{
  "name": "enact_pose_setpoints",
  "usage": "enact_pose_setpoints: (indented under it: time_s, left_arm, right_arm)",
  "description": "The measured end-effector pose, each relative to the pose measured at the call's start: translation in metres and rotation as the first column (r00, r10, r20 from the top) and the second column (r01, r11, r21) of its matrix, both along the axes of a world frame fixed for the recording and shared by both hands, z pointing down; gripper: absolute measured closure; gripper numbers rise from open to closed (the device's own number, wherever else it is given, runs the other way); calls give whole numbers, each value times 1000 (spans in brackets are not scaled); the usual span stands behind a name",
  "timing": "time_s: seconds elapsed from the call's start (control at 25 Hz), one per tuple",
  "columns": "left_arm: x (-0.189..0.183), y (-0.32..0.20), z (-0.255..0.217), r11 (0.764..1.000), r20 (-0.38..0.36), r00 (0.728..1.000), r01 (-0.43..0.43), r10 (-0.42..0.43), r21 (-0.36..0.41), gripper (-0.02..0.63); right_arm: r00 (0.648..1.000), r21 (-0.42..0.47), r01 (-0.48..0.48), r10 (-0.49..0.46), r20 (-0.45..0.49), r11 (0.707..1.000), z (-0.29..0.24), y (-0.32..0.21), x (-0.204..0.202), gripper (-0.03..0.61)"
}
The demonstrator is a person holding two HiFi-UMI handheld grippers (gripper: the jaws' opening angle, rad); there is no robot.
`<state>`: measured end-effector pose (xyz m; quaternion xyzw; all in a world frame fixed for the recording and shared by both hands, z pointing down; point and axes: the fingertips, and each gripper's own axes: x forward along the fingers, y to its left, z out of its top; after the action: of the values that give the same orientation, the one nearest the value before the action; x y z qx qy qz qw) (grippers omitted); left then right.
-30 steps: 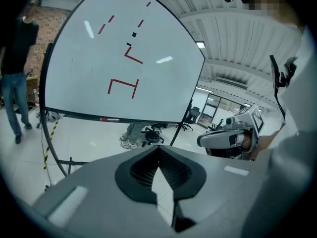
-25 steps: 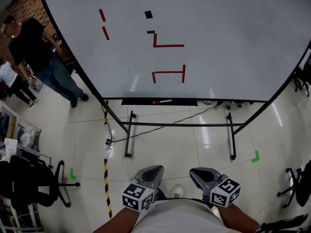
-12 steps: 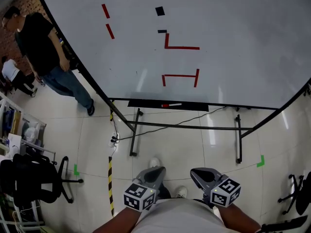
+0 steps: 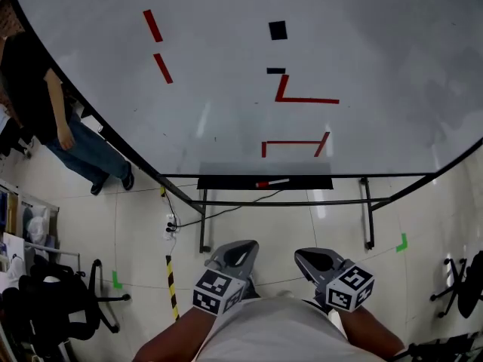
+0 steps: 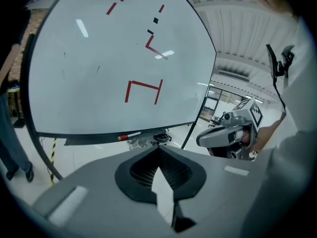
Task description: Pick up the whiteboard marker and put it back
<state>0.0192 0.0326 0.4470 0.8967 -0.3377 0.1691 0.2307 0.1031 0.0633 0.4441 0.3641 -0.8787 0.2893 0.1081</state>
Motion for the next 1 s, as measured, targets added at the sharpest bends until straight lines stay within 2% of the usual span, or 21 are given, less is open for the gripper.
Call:
enact_pose_setpoints:
  time_s: [0.32,0.52,0.8,1.0]
  left_arm:
    - [-37,-61,4,996,-10,996,-85,85,-1,597]
    - [-50,-83,15,992,-4,992,-125,125,-9,597]
    - [-42,-102,21,992,-20,992,-126,126,-28,598]
    - [-32,-111,23,995,-21,996,-85,84,-47,597]
  right_arm:
    - [995,16,-49,50,-82,999,7,-61,-37,577]
    - [989,25,-98,101,-108,995,11,-88,-45,577]
    - [987,-2,-79,78,-140,997,18,-102,-42,577]
    - [987,-17,-20,17,-161,1000,23,-114,-34,577]
